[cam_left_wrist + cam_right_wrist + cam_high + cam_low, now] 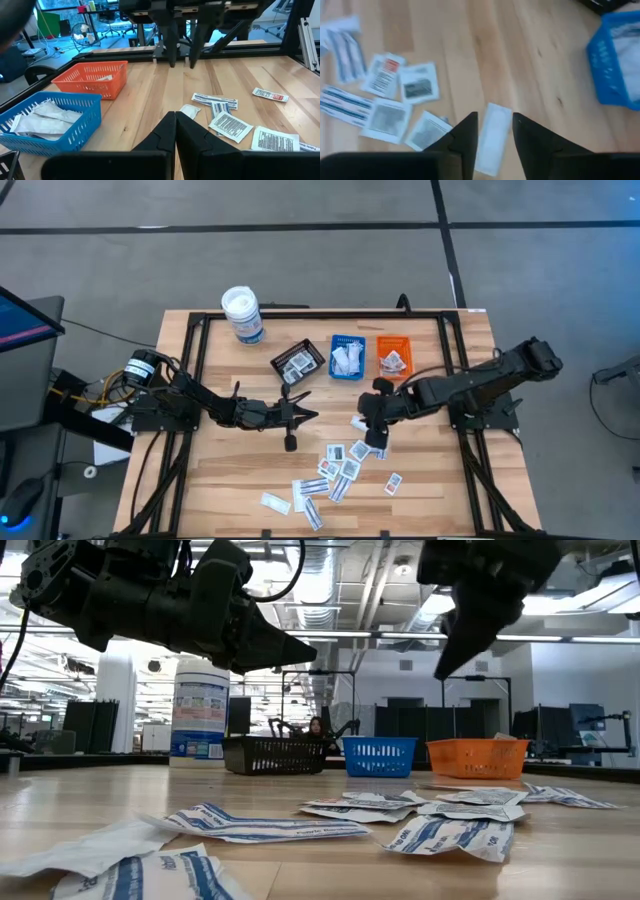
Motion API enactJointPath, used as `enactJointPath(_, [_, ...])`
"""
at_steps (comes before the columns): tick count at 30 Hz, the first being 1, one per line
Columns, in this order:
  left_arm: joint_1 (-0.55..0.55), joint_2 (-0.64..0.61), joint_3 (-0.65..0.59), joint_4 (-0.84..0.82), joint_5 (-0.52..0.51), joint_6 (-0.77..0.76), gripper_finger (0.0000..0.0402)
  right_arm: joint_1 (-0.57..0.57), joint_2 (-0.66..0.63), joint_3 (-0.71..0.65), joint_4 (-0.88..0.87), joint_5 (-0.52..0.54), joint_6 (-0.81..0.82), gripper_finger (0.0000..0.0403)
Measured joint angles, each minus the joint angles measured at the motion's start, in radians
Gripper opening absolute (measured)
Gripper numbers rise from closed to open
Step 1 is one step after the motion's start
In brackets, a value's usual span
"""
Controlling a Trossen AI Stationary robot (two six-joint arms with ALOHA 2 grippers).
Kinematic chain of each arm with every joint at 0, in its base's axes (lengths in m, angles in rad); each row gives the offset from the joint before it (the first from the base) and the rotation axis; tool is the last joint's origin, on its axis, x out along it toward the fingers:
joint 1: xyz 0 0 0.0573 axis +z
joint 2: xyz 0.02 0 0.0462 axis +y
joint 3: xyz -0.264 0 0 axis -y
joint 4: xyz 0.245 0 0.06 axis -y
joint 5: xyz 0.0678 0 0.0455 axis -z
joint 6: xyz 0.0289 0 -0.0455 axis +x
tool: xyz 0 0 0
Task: Pick & Place First Aid Supplies
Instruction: Put the blue bandage into the blue bin
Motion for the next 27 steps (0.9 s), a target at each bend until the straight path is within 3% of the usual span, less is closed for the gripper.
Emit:
enactJointPath(8, [0.0, 0.0, 0.0, 0.001, 0.0, 0.0, 0.001, 0.0, 0.001, -0.12, 0.238, -0.028, 0.07, 0.0164])
enactJointPath(16, [0.0, 0.0, 0.0, 0.002, 0.0, 0.0, 0.001, 0.0, 0.011, -0.251, 0.426, 0.022, 0.056, 0.0158])
enactJointPath(27, [0.0, 0.0, 0.001, 0.007, 0.0, 0.0, 0.001, 0.003, 0.253, -0.182, 0.472, 0.068, 0.035, 0.0156])
